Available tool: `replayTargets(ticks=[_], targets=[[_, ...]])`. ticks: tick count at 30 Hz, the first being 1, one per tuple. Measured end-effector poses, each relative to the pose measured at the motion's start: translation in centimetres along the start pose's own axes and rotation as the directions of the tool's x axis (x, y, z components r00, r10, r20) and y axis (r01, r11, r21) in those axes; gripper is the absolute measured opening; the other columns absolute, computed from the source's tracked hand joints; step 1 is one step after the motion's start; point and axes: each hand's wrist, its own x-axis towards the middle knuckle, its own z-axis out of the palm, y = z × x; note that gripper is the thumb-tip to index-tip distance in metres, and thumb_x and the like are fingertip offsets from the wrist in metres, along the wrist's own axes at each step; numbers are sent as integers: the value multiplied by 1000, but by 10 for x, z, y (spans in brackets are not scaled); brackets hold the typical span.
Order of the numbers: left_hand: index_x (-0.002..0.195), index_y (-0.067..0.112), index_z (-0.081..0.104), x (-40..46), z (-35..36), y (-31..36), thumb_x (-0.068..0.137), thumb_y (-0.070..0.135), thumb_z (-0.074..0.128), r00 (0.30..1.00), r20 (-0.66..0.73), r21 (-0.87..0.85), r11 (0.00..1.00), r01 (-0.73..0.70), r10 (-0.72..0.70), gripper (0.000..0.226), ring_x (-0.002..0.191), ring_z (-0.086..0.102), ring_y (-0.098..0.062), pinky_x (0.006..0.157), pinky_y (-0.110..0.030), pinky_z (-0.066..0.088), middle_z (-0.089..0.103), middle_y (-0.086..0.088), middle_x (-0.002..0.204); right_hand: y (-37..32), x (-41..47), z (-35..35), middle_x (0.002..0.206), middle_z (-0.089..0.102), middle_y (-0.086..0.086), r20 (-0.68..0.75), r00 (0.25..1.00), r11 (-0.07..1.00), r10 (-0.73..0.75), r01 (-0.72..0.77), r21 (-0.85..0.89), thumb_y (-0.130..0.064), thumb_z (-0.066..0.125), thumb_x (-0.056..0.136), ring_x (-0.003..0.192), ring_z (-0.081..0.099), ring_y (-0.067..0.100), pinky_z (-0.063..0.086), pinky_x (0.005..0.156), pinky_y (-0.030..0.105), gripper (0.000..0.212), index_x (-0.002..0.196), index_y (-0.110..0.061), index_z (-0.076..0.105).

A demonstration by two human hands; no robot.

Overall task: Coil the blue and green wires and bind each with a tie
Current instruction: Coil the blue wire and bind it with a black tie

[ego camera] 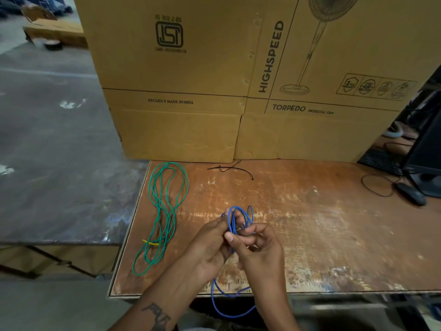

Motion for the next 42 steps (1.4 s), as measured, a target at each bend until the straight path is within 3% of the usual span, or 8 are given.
replayTargets(ticks=[7,11,19,22,25,30,36,42], targets=[[101,3,71,0,2,7,97,26,61,999,32,-57,998,-22,24,26,65,63,-16,58,-27,57,65,-2,74,15,13,-19,53,43,-1,69,963,956,262,-269,115,-9,88,82,32,25,6,22,34,15,42,86,-13,47],[94,7,63,1,7,14,103,25,54,997,48,-15,998,-67,68,22,57,54,-15,52,-24,48,54,2,67,32,18,-30,55,46,5,115,985,988,127,-117,-97,-41,95,73,37,31,11,28,39,19,44,74,-20,56],[88,17,56,12,-4,56,106,27,46,983,106,-163,978,-132,150,23,47,47,-7,47,-21,44,47,9,62,56,16,-80,68,64,9,552,822,989,144,-143,-45,-34,70,98,66,65,26,56,78,37,29,102,-5,74],[89,18,55,17,-6,57,103,27,50,981,145,-164,981,-108,132,18,44,38,-6,46,-21,36,45,9,64,76,24,-99,60,45,0,637,732,850,240,-475,226,-33,82,92,51,46,15,56,66,39,33,100,-2,72],[89,17,54,18,-5,48,104,26,48,975,200,-175,982,-65,100,18,42,36,-6,45,-21,35,45,9,64,77,40,-104,60,42,-11,724,674,638,151,-625,449,-20,50,110,47,31,3,44,56,23,18,108,-7,63],[88,18,54,10,-5,61,108,26,41,958,263,-209,976,-60,115,26,41,36,-5,44,-20,35,43,11,62,65,64,-112,53,34,-8,787,587,552,193,-728,407,-20,47,110,39,19,4,37,35,20,18,99,-8,56],[88,15,53,9,-13,82,106,27,44,951,143,4,960,-279,276,24,41,33,-4,43,-19,30,42,7,64,15,73,-112,55,35,-2,464,809,925,361,-373,-69,-26,68,102,36,18,5,13,37,22,23,97,-3,71],[87,11,59,7,7,17,108,27,43,870,307,585,644,-493,387,31,48,38,-6,51,-20,31,49,11,61,-20,99,-69,58,61,-2,183,828,736,530,-557,384,-7,40,104,30,25,4,20,31,17,22,116,0,56]])
